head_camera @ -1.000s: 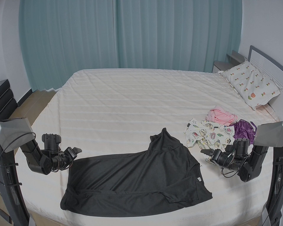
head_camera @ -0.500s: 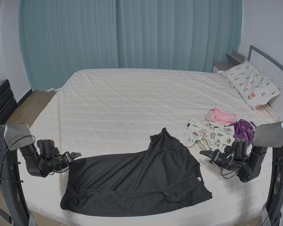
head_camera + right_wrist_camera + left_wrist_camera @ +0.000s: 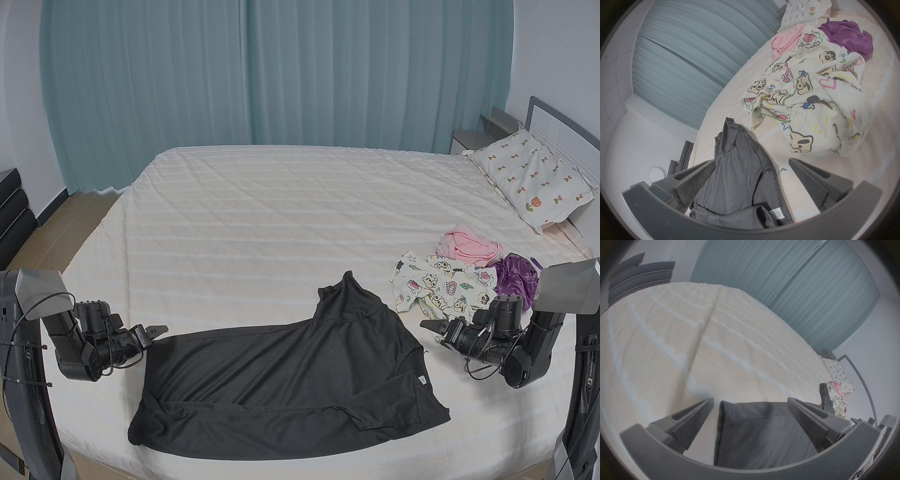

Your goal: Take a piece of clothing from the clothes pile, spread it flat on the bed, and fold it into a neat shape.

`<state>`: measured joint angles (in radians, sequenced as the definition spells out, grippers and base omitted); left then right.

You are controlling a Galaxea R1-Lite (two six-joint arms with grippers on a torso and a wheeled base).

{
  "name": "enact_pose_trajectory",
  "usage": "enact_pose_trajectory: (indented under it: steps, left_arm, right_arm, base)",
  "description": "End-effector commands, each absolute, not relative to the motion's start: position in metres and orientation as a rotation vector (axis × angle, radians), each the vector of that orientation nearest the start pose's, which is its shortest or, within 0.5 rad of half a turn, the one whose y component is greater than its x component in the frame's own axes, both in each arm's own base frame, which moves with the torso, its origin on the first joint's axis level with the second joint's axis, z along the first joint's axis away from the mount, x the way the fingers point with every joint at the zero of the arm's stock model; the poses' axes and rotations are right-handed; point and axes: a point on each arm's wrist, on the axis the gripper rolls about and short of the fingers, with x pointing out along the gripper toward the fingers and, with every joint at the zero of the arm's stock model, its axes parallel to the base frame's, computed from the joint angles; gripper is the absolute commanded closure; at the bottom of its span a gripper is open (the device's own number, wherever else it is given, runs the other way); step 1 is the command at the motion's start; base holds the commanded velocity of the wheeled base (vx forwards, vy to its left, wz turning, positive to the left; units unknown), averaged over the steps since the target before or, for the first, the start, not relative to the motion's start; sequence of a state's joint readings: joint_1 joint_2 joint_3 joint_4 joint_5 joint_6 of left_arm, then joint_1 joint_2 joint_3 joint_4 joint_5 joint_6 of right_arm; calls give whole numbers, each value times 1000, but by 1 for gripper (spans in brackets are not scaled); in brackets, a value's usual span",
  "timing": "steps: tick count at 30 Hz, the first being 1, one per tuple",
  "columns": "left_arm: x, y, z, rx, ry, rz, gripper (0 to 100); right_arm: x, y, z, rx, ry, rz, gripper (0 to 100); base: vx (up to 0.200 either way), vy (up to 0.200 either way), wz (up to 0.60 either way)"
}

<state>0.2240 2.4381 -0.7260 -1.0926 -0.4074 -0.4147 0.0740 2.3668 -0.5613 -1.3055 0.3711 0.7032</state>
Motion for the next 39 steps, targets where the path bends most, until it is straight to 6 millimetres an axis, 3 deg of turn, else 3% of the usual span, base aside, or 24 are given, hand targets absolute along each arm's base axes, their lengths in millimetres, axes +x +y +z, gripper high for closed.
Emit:
enact_pose_trajectory:
  steps: [1, 4, 5, 15, 22, 31, 39]
  left_arm:
    - [355, 71, -58, -596, 630, -61, 0]
    - [357, 69, -58, -596, 630, -70, 0]
    - [357, 69, -59, -595, 632, -70, 100]
    - [356, 73, -59, -579, 592, 1, 100]
    - [361, 74, -49, -646, 484, 74, 100]
    - [361, 68, -45, -683, 452, 91, 100]
    - [354, 68, -39, -691, 455, 97, 100]
  right_arm:
    - [334, 37, -26, 749, 638, 254, 0]
    - [334, 39, -26, 747, 640, 258, 0]
    - [334, 42, -26, 744, 640, 266, 0]
    - [352, 78, -12, 705, 592, 381, 0]
    - [383, 116, -1, 616, 612, 404, 0]
    - [423, 144, -15, 379, 603, 357, 0]
    - [459, 155, -22, 339, 573, 295, 0]
  base:
    - [0, 0, 0]
    - [0, 0, 0]
    - [0, 0, 0]
    - [0, 0, 0]
    - [0, 0, 0]
    - [0, 0, 0]
    - [0, 0, 0]
